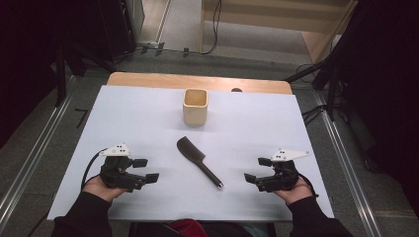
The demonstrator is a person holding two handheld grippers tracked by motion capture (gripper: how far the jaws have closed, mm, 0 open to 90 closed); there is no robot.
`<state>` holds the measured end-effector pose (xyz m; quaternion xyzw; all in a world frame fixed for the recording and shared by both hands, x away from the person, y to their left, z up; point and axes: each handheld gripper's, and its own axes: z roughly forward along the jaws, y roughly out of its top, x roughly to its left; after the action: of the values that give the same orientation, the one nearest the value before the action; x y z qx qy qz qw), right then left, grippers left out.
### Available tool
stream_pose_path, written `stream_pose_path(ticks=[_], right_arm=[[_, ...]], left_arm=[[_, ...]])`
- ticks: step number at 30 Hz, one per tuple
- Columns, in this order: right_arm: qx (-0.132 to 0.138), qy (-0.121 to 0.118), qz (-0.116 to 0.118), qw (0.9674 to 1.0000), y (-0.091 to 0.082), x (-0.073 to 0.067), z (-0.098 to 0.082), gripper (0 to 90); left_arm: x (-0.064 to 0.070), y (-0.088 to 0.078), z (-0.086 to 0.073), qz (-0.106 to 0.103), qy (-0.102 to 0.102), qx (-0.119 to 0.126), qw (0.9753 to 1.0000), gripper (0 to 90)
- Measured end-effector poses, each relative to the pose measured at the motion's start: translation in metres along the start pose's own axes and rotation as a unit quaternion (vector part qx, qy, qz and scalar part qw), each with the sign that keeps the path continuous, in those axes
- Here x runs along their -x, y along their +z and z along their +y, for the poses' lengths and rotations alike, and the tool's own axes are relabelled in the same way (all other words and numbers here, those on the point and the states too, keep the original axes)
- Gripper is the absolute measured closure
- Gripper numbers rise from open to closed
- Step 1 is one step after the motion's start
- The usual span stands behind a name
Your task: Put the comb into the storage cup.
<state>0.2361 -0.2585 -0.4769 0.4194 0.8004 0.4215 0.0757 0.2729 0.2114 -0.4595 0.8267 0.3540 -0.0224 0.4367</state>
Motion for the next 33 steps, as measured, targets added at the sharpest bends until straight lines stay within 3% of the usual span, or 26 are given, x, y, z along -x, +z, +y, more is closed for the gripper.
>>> stream_pose_path(ticks=[15,33], right_arm=[[-0.003,-0.017,-0.001,0.9999,0.0008,-0.0025,0.0001,13.3],[0.002,-0.004,0.004,1.0000,-0.0008,-0.0003,-0.0009,13.3]], left_arm=[[0.0006,0.0004,-0.0002,0.003,0.008,0.001,1.0000,21.3],[0.0005,0.0030,0.0016,-0.002,0.011,0.000,0.9999,21.3]])
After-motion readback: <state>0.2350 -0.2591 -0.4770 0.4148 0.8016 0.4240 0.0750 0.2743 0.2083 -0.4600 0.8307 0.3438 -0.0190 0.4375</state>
